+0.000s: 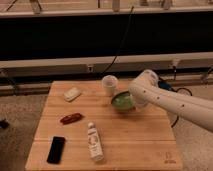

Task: Pick up the ceramic bowl

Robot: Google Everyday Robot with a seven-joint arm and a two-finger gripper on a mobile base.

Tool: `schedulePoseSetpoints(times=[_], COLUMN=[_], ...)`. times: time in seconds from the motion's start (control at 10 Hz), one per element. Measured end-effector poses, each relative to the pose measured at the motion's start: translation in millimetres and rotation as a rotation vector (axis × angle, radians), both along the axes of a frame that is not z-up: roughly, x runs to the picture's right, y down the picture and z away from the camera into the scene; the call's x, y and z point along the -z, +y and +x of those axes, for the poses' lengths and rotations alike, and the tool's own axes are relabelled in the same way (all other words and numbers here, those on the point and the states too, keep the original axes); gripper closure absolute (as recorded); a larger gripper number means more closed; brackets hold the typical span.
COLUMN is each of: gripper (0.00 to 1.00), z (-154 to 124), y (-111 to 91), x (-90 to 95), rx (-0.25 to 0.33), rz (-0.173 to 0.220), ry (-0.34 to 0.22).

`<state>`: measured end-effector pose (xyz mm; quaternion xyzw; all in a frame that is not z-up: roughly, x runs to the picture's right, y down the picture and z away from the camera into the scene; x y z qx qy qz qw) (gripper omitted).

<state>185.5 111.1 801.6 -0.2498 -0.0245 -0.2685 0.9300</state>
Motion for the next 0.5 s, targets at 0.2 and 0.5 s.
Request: schedulePoseSetpoints(times=[0.2, 0.5], gripper=[1.00, 1.00], z=[-2.7, -4.6], y=[-2.1, -5.5], x=[0.1, 1.4], rx=[0.006, 0.015], rz=[0.002, 0.001], ry=[-0.002, -0.004])
